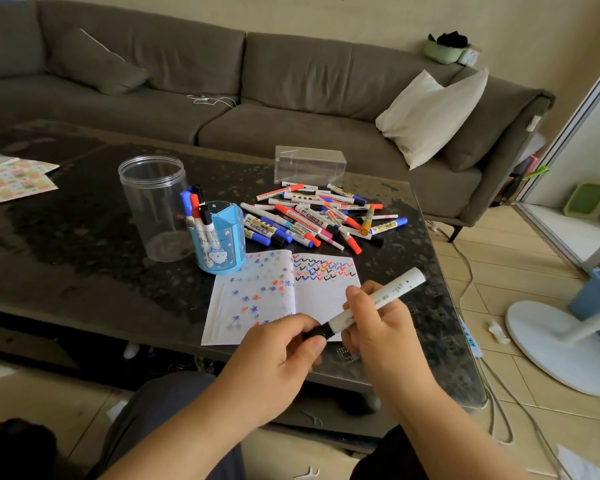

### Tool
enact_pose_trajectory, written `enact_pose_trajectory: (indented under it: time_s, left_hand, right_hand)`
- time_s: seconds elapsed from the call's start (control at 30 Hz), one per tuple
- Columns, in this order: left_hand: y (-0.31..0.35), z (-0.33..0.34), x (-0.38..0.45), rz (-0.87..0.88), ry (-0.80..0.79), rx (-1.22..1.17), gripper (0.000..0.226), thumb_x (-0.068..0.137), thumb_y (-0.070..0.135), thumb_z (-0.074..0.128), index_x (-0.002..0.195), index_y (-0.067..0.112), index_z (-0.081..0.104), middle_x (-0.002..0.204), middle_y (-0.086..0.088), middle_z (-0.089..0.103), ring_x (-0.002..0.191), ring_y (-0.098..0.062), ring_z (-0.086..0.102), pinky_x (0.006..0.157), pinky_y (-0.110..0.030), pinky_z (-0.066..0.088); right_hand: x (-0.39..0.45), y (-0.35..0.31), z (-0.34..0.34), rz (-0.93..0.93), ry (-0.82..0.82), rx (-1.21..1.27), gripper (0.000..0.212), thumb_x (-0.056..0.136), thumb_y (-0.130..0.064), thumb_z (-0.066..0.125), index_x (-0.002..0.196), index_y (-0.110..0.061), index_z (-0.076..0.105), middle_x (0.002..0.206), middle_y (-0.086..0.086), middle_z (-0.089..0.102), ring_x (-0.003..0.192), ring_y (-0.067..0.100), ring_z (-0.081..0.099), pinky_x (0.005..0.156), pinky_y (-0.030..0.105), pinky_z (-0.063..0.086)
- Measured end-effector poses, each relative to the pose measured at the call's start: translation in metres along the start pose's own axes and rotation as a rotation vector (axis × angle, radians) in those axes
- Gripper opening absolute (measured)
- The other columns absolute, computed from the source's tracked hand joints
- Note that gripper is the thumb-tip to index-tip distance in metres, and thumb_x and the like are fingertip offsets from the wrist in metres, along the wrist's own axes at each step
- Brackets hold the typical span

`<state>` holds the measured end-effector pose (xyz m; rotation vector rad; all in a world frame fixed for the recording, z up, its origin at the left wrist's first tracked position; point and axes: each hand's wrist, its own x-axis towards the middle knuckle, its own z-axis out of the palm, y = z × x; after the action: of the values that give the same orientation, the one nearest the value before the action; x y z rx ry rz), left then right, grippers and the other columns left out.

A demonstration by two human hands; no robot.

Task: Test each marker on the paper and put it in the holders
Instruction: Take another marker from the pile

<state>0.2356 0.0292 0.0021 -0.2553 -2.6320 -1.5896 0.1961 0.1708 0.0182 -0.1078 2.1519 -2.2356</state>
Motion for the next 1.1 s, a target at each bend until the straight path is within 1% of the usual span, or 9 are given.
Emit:
enact_pose_trajectory:
  time_s: [0.07,0.17,0.27,0.33,0.4,0.57,0.73,0.93,1.1]
  left_hand:
    - [-0.002,-0.004,0.003,-0.048,-0.003,-0.053,0.012,0.093,0.024,0.052,0.092,0.031,0.062,0.074,0.016,0.066,0.075,0.002,0.062,0.07,-0.011,0.047]
    - [-0.007,-0.016,0.007,-0.074,0.037,-0.056,0.012,0.092,0.025,0.054,0.094,0.035,0.061,0.081,0.013,0.066,0.081,0.0,0.062,0.078,-0.017,0.05]
    - [-0.011,-0.027,0.006,-0.086,0.084,-0.03,0.014,0.09,0.026,0.057,0.092,0.04,0.059,0.088,0.015,0.065,0.086,0.002,0.061,0.079,-0.016,0.05]
    - [-0.012,-0.033,0.005,-0.078,0.132,-0.014,0.015,0.089,0.025,0.059,0.092,0.039,0.059,0.09,0.017,0.065,0.086,0.005,0.059,0.076,-0.011,0.046]
    - [-0.011,-0.037,0.003,-0.051,0.179,0.03,0.016,0.089,0.024,0.06,0.095,0.038,0.059,0.093,0.022,0.063,0.09,0.007,0.058,0.076,-0.006,0.043]
    - [-0.004,-0.045,0.003,0.111,0.279,0.204,0.023,0.087,0.017,0.062,0.11,0.018,0.069,0.086,0.033,0.052,0.091,0.02,0.049,0.076,0.003,0.036]
    - [-0.005,-0.049,0.002,0.147,0.278,0.227,0.027,0.088,0.022,0.06,0.114,0.018,0.066,0.087,0.034,0.047,0.095,0.023,0.046,0.077,0.003,0.037]
    - [-0.021,-0.072,0.001,0.058,0.31,0.245,0.026,0.09,0.024,0.057,0.116,0.027,0.06,0.101,0.025,0.053,0.096,0.019,0.047,0.076,0.004,0.036]
    - [-0.054,-0.111,-0.032,-0.105,0.514,0.365,0.049,0.09,0.028,0.057,0.137,0.031,0.042,0.109,0.024,0.049,0.099,0.007,0.047,0.075,-0.001,0.033]
  right_hand:
    - [0.002,-0.003,-0.002,0.002,-0.049,-0.1,0.035,0.09,-0.034,0.054,0.067,-0.009,0.05,0.046,-0.001,0.041,0.042,0.01,0.035,0.044,0.021,0.032]
    - [0.005,-0.008,-0.003,0.011,-0.077,-0.103,0.043,0.074,-0.049,0.055,0.087,-0.01,0.062,0.053,-0.004,0.052,0.05,0.006,0.044,0.052,0.021,0.041]
    - [0.011,-0.014,-0.01,0.005,-0.016,-0.053,0.037,0.08,-0.043,0.056,0.096,-0.011,0.064,0.059,-0.003,0.055,0.054,0.006,0.045,0.059,0.025,0.041]
    - [0.013,-0.018,-0.012,-0.03,-0.013,-0.084,0.023,0.091,-0.03,0.052,0.09,-0.01,0.064,0.06,-0.002,0.058,0.053,0.007,0.045,0.058,0.026,0.041]
    - [0.012,-0.02,-0.008,-0.047,-0.026,-0.078,0.024,0.095,-0.023,0.048,0.083,-0.008,0.061,0.059,0.0,0.061,0.05,0.008,0.044,0.053,0.023,0.04]
    - [0.009,-0.023,0.001,-0.053,-0.059,-0.015,0.026,0.095,-0.024,0.047,0.076,-0.009,0.055,0.061,0.006,0.06,0.05,0.008,0.043,0.048,0.019,0.04]
    - [0.013,-0.024,0.005,-0.035,-0.083,-0.014,0.026,0.092,-0.031,0.048,0.077,-0.01,0.055,0.061,0.005,0.061,0.051,0.009,0.044,0.05,0.021,0.041]
    - [0.017,-0.026,0.028,-0.012,-0.15,-0.095,0.038,0.076,-0.044,0.049,0.095,-0.015,0.063,0.068,0.0,0.067,0.057,0.01,0.051,0.059,0.023,0.048]
    - [0.016,-0.017,0.083,-0.135,-0.323,-0.252,0.017,0.092,-0.033,0.048,0.1,-0.027,0.061,0.078,-0.008,0.07,0.061,0.004,0.057,0.063,0.017,0.052]
